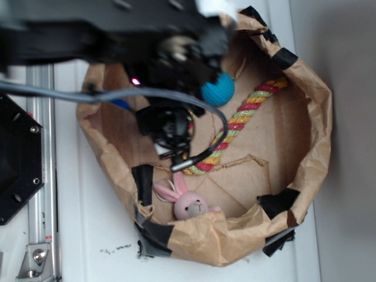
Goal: Grab the black box.
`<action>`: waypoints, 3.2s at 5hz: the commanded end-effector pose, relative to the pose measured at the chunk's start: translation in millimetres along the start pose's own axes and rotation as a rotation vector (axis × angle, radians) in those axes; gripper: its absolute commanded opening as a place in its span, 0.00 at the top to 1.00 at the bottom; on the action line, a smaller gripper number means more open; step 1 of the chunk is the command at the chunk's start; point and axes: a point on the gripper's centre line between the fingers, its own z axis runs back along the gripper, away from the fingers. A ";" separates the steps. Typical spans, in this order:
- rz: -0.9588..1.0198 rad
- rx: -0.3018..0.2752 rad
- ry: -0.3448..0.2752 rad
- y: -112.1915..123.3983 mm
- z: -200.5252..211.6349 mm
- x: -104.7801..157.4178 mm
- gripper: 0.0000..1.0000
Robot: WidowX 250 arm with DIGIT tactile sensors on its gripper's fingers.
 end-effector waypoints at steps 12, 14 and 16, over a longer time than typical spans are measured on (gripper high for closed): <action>-0.060 0.156 0.044 4.5 -65.3 4.7 1.00; -0.030 0.183 0.003 16.6 -30.0 -12.9 1.00; -0.114 0.239 -0.107 16.6 40.6 -8.9 1.00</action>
